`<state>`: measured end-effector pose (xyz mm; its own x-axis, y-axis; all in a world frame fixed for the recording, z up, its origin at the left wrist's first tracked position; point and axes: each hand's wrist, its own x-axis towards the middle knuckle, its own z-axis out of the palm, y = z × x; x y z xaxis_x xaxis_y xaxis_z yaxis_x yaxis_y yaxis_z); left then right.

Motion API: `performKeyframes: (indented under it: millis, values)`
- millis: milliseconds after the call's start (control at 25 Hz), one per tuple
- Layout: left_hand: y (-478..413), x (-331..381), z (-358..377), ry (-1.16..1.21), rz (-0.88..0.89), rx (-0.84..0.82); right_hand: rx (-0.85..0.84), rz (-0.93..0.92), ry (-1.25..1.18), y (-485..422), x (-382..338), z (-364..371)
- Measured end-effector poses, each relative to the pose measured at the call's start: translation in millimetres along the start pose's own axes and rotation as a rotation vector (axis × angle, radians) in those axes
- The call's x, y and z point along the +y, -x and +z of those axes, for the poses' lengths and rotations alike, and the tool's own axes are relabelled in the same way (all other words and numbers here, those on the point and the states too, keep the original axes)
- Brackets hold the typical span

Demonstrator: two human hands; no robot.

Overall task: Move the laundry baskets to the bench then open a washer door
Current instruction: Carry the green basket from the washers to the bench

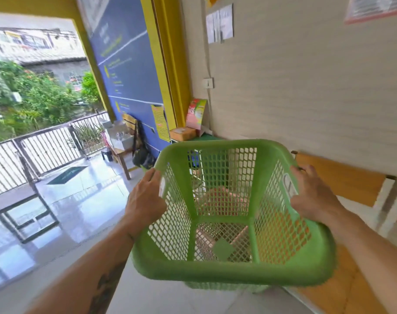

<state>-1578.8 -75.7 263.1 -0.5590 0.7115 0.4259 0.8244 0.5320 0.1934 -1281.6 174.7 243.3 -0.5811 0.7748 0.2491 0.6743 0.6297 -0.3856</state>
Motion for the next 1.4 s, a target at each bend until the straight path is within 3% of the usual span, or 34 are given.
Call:
performKeyframes:
  millis: [280, 800, 1160, 1400]
  values:
    - [-173, -66, 69, 0.035, 0.127, -0.036, 0.018, 0.171, 0.048, -123, -40, 51]
    - [-389, -75, 259, 0.048, 0.362, -0.178, -0.026, 0.388, 0.051, -268, 15, 165]
    - [-455, -123, 458, 0.140, 0.537, -0.426, -0.194, 0.732, 0.071, -300, 18, 322]
    - [-415, -157, 594, 0.095, 0.591, -0.697, -0.478, 0.927, 0.391, -286, 32, 446]
